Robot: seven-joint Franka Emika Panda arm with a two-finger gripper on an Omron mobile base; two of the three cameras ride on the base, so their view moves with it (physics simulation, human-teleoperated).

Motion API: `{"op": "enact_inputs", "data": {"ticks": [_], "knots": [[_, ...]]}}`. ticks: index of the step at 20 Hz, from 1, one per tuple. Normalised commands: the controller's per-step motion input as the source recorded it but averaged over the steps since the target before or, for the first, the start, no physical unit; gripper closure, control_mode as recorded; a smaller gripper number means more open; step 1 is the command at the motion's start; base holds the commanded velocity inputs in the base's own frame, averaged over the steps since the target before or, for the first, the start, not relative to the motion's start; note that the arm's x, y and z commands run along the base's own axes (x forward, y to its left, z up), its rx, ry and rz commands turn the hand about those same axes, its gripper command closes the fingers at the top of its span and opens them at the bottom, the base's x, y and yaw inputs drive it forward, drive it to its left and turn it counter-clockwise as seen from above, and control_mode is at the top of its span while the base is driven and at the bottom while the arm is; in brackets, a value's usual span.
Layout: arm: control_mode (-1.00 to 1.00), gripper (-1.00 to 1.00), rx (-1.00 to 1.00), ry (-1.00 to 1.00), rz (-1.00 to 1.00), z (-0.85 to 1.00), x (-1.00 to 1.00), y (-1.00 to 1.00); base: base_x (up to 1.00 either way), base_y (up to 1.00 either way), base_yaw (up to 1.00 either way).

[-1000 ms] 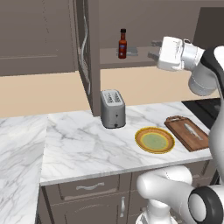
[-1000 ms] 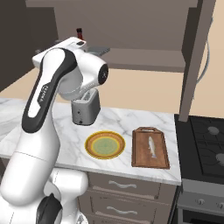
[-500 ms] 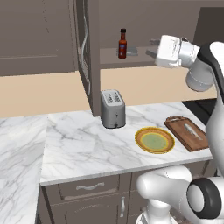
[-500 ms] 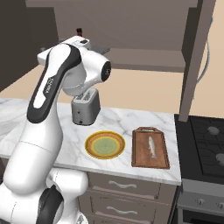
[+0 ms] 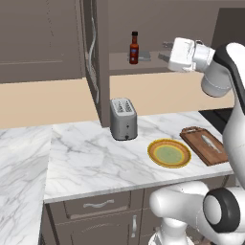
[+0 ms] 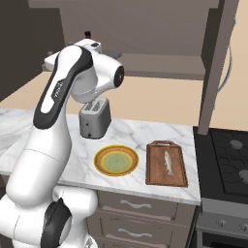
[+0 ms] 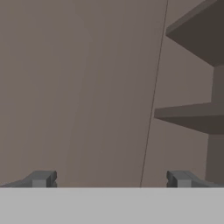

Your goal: Pick the fish from the plate and place it on the cutting board. Then pick the condiment bottle from the cabinet and place it next to the cutting board.

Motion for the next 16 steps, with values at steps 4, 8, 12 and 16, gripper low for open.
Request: {"op": "enact_inputs", "data": {"ticks": [4, 8, 12, 16], "knots": [[-1.0, -1.0, 0.0, 0.0, 0.0, 0.0, 0.12, 0.0, 0.0, 0.0, 0.0], [-1.0, -1.0, 0.0, 0.0, 0.0, 0.0, 0.13, 0.0, 0.0, 0.0, 0.0], [-1.0, -1.0, 0.0, 0.0, 0.0, 0.0, 0.16, -0.03, 0.0, 0.0, 0.0], [-1.0, -1.0, 0.0, 0.0, -0.01, 0.0, 0.16, -0.12, 0.0, 0.0, 0.0]]}}
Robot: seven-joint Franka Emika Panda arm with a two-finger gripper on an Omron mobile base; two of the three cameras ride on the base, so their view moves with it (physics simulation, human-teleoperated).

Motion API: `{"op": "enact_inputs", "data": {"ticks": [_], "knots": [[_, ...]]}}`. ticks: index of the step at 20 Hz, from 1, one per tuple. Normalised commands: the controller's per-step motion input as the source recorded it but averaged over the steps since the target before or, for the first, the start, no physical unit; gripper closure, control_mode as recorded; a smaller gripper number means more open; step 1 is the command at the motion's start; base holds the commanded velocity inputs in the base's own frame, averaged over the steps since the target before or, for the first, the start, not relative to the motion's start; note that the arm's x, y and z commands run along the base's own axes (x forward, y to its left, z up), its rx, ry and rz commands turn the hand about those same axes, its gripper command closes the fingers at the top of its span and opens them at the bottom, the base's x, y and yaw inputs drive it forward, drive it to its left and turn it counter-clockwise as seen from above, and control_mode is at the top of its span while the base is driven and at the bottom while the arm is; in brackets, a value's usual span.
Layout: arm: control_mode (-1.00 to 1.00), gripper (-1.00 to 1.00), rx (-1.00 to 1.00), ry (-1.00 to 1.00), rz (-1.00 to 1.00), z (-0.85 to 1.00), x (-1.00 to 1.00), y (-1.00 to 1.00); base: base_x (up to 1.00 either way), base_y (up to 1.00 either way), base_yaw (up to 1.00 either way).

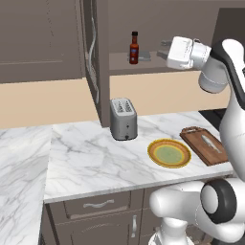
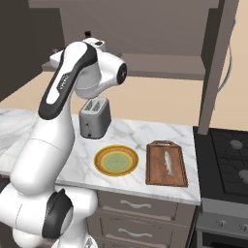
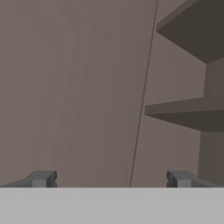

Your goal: Pick the fish from the plate and place it on the cutting board. Then pick the condiment bottle from the cabinet and place it next to the cutting board.

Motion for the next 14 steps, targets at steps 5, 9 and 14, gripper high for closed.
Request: {"op": "enact_inputs", "data": {"ticks": [5, 9, 14], "knots": [[-1.0, -1.0, 0.0, 0.0, 0.0, 0.0, 0.15, -0.06, 0.0, 0.0, 0.0], [-1.0, -1.0, 0.0, 0.0, 0.0, 0.0, 0.12, 0.0, 0.0, 0.0, 0.0], [-1.0, -1.0, 0.0, 0.0, 0.0, 0.0, 0.15, 0.0, 0.0, 0.0, 0.0]]}}
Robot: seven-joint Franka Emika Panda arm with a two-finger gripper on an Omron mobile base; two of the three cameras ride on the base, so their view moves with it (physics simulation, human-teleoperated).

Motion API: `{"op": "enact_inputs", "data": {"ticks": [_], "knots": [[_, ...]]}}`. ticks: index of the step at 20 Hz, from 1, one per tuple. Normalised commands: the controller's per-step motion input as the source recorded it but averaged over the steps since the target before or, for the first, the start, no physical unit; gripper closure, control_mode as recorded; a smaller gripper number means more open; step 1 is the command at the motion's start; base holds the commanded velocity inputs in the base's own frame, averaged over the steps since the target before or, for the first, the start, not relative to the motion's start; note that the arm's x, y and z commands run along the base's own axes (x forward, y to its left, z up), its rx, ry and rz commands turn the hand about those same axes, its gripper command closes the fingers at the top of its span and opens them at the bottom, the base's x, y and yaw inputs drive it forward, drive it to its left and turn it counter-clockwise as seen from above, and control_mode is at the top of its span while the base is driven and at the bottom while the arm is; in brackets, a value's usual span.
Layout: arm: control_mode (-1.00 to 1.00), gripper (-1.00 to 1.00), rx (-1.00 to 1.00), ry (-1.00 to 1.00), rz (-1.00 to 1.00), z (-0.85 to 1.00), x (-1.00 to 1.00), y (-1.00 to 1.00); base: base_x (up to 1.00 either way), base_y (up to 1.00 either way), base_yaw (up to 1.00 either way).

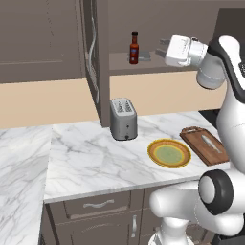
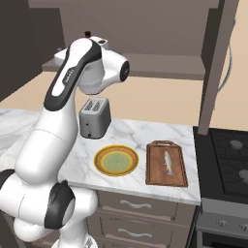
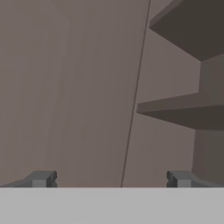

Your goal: Pick the fish from the plate and place it on the cutting board. Then pick the condiment bottle from the cabinet and place it next to the cutting board.

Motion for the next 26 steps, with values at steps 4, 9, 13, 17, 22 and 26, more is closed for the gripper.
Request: {"op": "enact_inputs", "data": {"ticks": [4, 9, 13, 17, 22, 26], "knots": [[-1.0, -1.0, 0.0, 0.0, 0.0, 0.0, 0.12, 0.0, 0.0, 0.0, 0.0], [-1.0, -1.0, 0.0, 0.0, 0.0, 0.0, 0.08, 0.0, 0.0, 0.0, 0.0], [-1.0, -1.0, 0.0, 0.0, 0.0, -0.01, 0.12, 0.0, 0.0, 0.0, 0.0], [-1.0, -1.0, 0.0, 0.0, 0.0, -0.03, 0.12, 0.0, 0.0, 0.0, 0.0], [-1.0, -1.0, 0.0, 0.0, 0.0, -0.06, 0.14, 0.0, 0.0, 0.0, 0.0], [-1.0, -1.0, 0.0, 0.0, 0.0, -0.07, 0.15, 0.0, 0.0, 0.0, 0.0]]}}
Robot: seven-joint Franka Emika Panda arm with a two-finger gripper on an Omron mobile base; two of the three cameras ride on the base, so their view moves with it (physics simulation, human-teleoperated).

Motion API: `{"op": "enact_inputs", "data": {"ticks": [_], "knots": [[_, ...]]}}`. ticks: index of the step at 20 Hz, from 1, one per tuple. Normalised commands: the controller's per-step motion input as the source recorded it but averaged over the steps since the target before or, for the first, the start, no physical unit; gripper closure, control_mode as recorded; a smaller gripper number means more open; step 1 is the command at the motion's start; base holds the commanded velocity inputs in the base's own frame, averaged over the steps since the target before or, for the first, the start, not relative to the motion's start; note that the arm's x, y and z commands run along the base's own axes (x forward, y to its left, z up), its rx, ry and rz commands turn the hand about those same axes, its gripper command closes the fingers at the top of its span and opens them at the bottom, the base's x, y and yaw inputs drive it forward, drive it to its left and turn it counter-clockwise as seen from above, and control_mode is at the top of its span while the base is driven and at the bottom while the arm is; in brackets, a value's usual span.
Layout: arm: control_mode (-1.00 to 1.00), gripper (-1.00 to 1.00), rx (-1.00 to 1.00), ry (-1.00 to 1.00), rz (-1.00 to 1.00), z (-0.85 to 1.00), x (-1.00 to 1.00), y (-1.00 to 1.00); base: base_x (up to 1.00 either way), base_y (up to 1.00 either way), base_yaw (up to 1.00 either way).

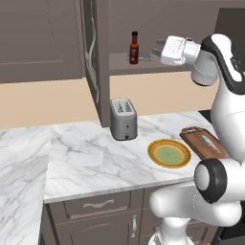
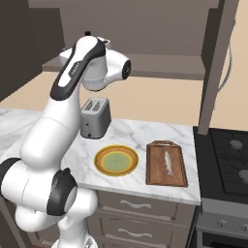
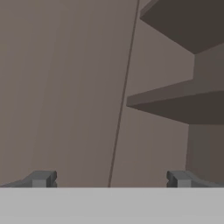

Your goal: Pick the fish from the plate and place it on the cutting board. Then pick the condiment bottle from the cabinet and place it next to the cutting board.

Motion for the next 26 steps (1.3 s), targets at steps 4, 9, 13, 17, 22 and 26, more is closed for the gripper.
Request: {"op": "enact_inputs", "data": {"ticks": [4, 9, 13, 17, 22, 26], "knots": [[-1.0, -1.0, 0.0, 0.0, 0.0, -0.02, 0.16, 0.0, 0.0, 0.0, 0.0], [-1.0, -1.0, 0.0, 0.0, -0.01, 0.0, 0.18, 0.0, 0.0, 0.0, 0.0], [-1.0, -1.0, 0.0, 0.01, -0.01, 0.0, 0.17, 0.0, 0.0, 0.0, 0.0], [-1.0, -1.0, 0.0, 0.03, -0.02, 0.0, 0.14, 0.0, 0.0, 0.0, 0.0], [-1.0, -1.0, 0.0, 0.06, -0.02, 0.0, 0.1, 0.0, 0.0, 0.0, 0.0], [-1.0, -1.0, 0.0, 0.07, -0.01, 0.0, 0.08, 0.0, 0.0, 0.0, 0.0]]}}
